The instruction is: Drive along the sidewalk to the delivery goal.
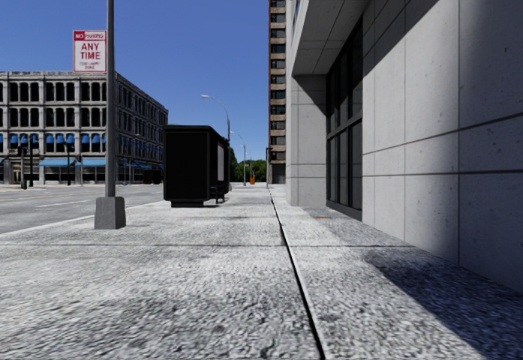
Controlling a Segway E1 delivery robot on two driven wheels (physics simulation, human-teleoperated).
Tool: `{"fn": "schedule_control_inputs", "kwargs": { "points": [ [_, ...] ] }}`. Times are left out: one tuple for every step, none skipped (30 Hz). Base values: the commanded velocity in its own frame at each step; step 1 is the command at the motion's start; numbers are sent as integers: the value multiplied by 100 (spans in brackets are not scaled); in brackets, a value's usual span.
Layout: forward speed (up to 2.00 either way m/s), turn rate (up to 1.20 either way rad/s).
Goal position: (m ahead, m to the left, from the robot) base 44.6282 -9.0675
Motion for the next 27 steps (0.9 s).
{"fn": "schedule_control_inputs", "kwargs": {
  "points": [
    [200, 0],
    [200, 0],
    [200, 0],
    [200, 0],
    [200, 0],
    [200, 0],
    [200, 0],
    [200, 0],
    [200, 0],
    [200, 0],
    [200, 0],
    [200, 0],
    [200, 0],
    [200, 0],
    [200, 0],
    [200, 0],
    [200, 0],
    [200, 0],
    [200, 0],
    [200, 0],
    [200, 0],
    [200, 0],
    [200, 0],
    [200, 0],
    [200, 0],
    [200, 0],
    [200, 0]
  ]
}}
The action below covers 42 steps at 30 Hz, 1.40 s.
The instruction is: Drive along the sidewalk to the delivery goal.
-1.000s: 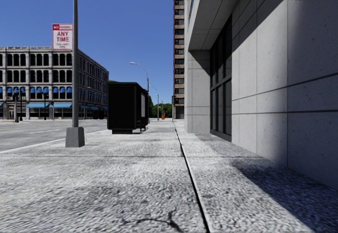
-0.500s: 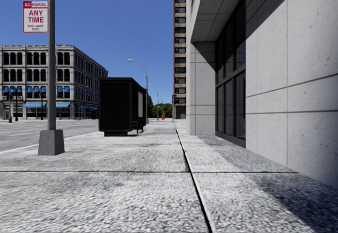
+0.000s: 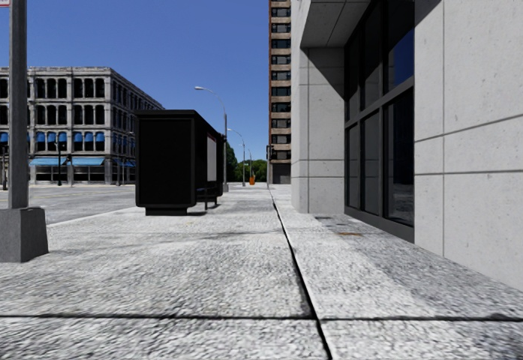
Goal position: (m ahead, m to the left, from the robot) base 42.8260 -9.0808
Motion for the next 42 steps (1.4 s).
{"fn": "schedule_control_inputs", "kwargs": {
  "points": [
    [200, 0],
    [200, 0],
    [200, 0],
    [200, 0],
    [200, 0],
    [200, 0],
    [200, 0],
    [200, 0],
    [200, 0],
    [200, 0],
    [200, 0],
    [200, 0],
    [200, 0],
    [200, 0],
    [200, 0],
    [200, 0],
    [200, 0],
    [200, 0],
    [200, 0],
    [200, 0],
    [200, 0],
    [200, 0],
    [200, 0],
    [200, 0],
    [200, 0],
    [200, 0],
    [200, 0],
    [200, 0],
    [200, 0],
    [200, 0],
    [200, 0],
    [200, 0],
    [200, 0],
    [200, 0],
    [200, 0],
    [200, 0],
    [200, 0],
    [200, 0],
    [200, 0],
    [200, 0],
    [200, 0],
    [200, 0]
  ]
}}
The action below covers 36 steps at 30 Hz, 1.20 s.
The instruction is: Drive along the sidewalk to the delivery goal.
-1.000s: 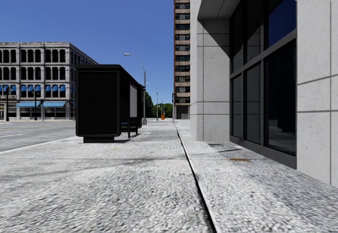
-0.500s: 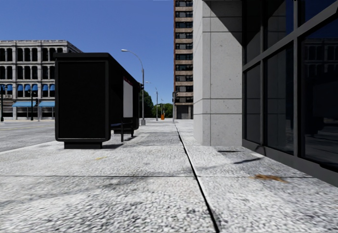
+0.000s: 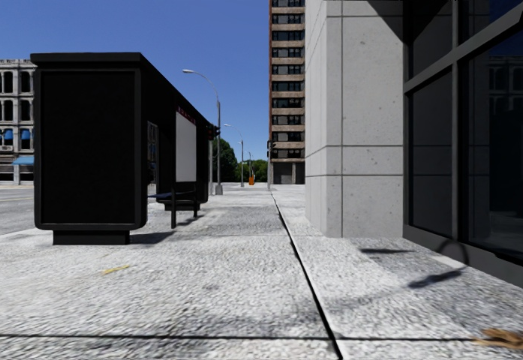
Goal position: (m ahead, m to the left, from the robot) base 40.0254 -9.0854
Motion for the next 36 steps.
{"fn": "schedule_control_inputs", "kwargs": {
  "points": [
    [200, 0],
    [200, 0],
    [200, 0],
    [200, 0],
    [200, 0],
    [200, 0],
    [200, 0],
    [200, 0],
    [200, 0],
    [200, 0],
    [200, 0],
    [200, 0],
    [200, 0],
    [200, 0],
    [200, 0],
    [200, 0],
    [200, 0],
    [200, 0],
    [200, 0],
    [200, 0],
    [200, 0],
    [200, 0],
    [200, 0],
    [200, 0],
    [200, 0],
    [200, 0],
    [200, 0],
    [200, 0],
    [200, 0],
    [200, 0],
    [200, 0],
    [200, 0],
    [200, 0],
    [200, 0],
    [200, 0],
    [200, 0]
  ]
}}
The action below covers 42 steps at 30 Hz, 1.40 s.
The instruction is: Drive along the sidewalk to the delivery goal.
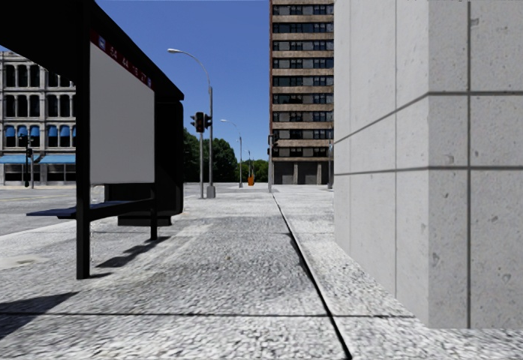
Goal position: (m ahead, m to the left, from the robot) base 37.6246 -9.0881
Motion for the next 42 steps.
{"fn": "schedule_control_inputs", "kwargs": {
  "points": [
    [200, 0],
    [200, 0],
    [200, 0],
    [200, 0],
    [200, 0],
    [200, 0],
    [200, 0],
    [200, 0],
    [200, 0],
    [200, 0],
    [200, 0],
    [200, 0],
    [200, 0],
    [200, 0],
    [200, 0],
    [200, 0],
    [200, 0],
    [200, 0],
    [200, 0],
    [200, 0],
    [200, 0],
    [200, 0],
    [200, 0],
    [200, 0],
    [200, 0],
    [200, 0],
    [200, 0],
    [200, 0],
    [200, 0],
    [200, 0],
    [200, 0],
    [200, 0],
    [200, 0],
    [200, 0],
    [200, 0],
    [200, 0],
    [200, 0],
    [200, 0],
    [200, 0],
    [200, 0],
    [200, 0],
    [200, 0]
  ]
}}
